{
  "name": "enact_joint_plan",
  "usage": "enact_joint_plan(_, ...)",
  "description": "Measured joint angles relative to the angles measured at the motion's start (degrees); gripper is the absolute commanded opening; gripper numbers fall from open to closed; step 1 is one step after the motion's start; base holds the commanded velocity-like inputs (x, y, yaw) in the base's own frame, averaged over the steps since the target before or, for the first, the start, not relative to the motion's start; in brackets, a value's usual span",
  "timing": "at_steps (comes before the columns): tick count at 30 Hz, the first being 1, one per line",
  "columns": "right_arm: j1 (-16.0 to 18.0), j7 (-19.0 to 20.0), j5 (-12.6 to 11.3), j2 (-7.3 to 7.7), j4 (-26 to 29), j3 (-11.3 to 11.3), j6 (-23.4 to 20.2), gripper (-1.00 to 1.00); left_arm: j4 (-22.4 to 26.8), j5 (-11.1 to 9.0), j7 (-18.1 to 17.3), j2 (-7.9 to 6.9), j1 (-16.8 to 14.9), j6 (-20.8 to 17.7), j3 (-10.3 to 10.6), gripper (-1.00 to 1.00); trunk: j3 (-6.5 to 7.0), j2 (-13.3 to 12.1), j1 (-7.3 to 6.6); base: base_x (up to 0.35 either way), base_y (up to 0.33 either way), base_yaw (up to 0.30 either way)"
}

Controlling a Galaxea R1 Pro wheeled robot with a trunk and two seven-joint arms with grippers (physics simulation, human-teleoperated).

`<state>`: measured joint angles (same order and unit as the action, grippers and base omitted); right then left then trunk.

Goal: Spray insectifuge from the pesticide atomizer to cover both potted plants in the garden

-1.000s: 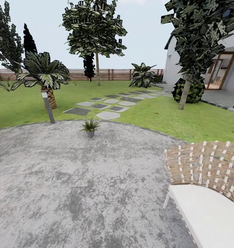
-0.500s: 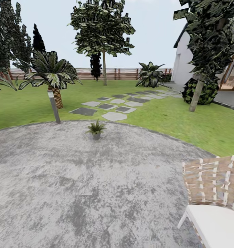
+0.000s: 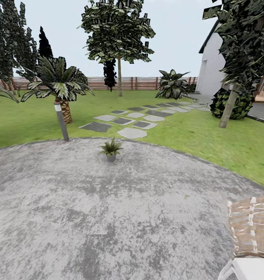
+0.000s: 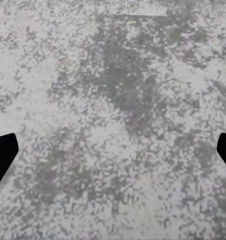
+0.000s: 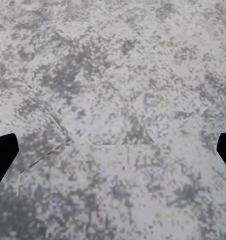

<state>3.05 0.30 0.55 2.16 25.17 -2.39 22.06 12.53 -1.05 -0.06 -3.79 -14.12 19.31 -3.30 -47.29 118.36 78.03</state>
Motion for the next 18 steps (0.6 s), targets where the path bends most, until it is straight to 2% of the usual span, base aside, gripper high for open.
enact_joint_plan(18, -0.02, -0.14, 0.0, -0.02, 0.01, 0.04, 0.05, 1.0, 0.0, -0.15, 0.0, -0.09, 0.0, 0.01, 0.0, 1.0, 0.0, 0.0, 0.0, 0.337, 0.014, 0.0)
